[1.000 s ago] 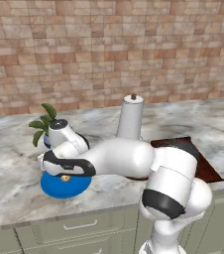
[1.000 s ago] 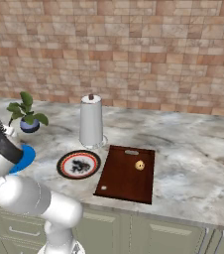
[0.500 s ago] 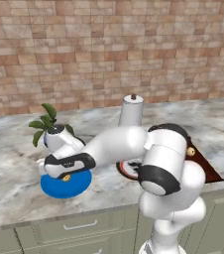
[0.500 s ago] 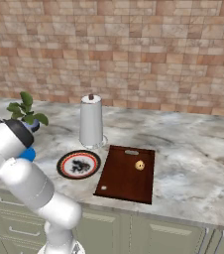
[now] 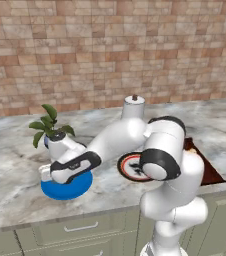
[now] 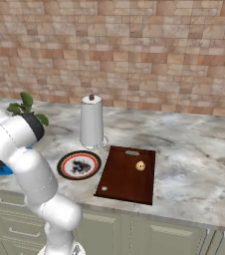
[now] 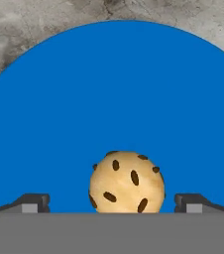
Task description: Move the dessert items from the plate to the tray.
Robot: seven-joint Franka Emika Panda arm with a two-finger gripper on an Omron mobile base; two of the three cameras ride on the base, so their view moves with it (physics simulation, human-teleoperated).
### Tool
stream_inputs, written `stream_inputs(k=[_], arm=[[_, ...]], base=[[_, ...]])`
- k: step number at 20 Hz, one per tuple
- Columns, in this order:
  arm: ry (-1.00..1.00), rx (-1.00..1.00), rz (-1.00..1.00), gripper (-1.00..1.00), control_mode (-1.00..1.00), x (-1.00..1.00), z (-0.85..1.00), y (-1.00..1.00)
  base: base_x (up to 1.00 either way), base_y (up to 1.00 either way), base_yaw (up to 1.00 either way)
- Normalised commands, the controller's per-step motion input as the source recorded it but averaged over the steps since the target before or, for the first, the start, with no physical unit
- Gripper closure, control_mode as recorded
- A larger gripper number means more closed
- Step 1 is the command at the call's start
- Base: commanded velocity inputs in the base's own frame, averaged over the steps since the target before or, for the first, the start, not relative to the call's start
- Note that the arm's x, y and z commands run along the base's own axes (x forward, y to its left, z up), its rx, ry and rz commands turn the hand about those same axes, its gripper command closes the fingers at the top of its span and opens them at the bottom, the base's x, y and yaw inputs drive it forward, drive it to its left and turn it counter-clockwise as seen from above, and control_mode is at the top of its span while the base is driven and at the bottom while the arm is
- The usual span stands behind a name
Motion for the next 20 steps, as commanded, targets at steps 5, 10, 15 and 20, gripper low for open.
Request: stream_inputs(k=[5,10,15,20], arm=[[0.0,0.0,0.0,-1.0,-1.0,0.03,-0.14,-0.01],[-0.02,0.0,0.0,-1.0,-1.0,0.1,-0.13,-0.02],[-0.02,0.0,0.0,1.0,-1.0,0.07,-0.1,-0.02],[0.0,0.0,0.0,1.0,-1.0,0.0,-0.02,-0.01]], base=[[0.0,0.0,0.0],[0.0,0.0,0.0],[0.0,0.0,0.0],[0.0,0.0,0.0]])
